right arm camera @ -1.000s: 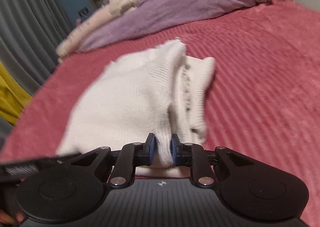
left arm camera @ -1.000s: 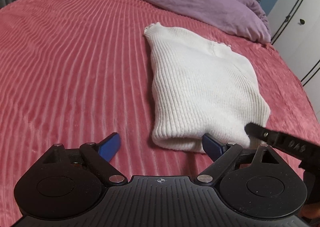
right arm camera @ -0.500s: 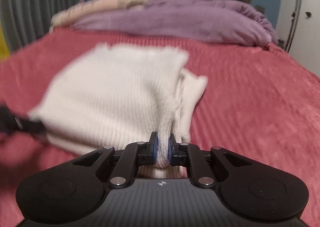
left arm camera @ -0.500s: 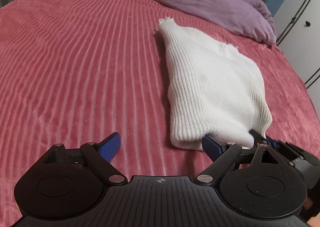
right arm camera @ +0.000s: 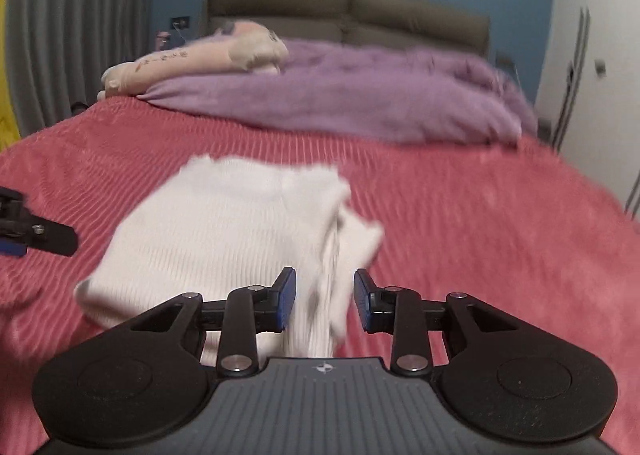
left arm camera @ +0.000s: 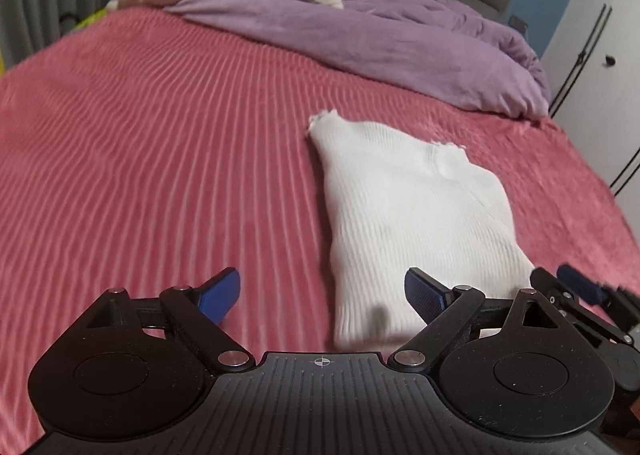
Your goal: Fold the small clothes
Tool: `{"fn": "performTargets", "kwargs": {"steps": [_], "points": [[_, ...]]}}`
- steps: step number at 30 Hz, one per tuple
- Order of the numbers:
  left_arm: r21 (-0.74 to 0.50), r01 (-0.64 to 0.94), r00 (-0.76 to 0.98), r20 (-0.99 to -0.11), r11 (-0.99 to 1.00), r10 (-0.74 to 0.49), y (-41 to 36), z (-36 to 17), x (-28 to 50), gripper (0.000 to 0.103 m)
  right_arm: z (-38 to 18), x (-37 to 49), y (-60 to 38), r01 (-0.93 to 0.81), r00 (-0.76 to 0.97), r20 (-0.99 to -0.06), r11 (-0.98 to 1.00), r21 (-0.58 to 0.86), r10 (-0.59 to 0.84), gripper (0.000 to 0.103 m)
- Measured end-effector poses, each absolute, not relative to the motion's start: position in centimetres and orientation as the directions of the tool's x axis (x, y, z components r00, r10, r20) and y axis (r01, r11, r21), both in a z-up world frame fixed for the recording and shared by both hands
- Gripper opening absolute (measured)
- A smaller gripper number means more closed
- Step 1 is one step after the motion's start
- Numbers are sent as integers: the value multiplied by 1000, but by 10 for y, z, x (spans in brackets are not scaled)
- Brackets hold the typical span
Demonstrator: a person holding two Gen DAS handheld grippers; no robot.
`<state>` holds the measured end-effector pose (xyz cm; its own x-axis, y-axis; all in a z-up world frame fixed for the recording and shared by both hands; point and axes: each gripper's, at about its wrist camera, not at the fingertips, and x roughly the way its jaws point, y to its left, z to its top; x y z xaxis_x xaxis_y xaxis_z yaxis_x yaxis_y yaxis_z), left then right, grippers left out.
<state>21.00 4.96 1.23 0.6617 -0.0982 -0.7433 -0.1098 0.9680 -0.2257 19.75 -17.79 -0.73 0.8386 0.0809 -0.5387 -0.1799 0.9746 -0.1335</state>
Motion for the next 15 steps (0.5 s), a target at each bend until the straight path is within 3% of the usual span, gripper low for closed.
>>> {"fn": "performTargets", "kwargs": {"steps": [5,7,10,15], "points": [[-190,-125,654,-754,974,-63,36,-3,253,93,-21,233,-145,-278,855,-510,912,-302,92,20],[-142,-114,639,-768,983,-37,27,-12,267,94,-29,245,-137,-297,864,-495,885,-359,90,21],[-98,-59,629,-776,993,-39,16,-26,278,97,-56,265,-133,-318,839,-543,828,-463,19,20],[-73,-34,648,-761,997,-34,14,-37,273,101,-79,261,-137,-323,874,-483,795,-513,43,21]]}}
